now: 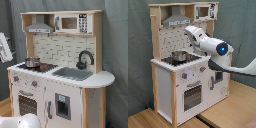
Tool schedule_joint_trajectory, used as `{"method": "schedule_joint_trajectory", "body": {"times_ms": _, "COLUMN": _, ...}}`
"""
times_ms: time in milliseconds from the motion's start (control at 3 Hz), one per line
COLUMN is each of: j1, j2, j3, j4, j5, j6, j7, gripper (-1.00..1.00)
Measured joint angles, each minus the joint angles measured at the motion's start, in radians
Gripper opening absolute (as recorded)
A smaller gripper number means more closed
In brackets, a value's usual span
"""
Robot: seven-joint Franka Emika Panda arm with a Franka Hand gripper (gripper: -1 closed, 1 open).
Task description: Play with the kitchen
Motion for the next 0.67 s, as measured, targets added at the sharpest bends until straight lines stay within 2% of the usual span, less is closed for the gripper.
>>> {"method": "schedule_joint_trajectory", "body": {"times_ms": 333, "j1": -0.010, "j2": 0.020, "j3": 0.018, "j4": 0.031, "j5": 0.057, "j6": -0.072, "j7": 0.019, "gripper": 1.00}}
{"method": "schedule_joint_trajectory", "body": {"times_ms": 667, "j1": -0.015, "j2": 0.030, "j3": 0.025, "j4": 0.032, "j5": 0.142, "j6": -0.147, "j7": 0.030, "gripper": 1.00}}
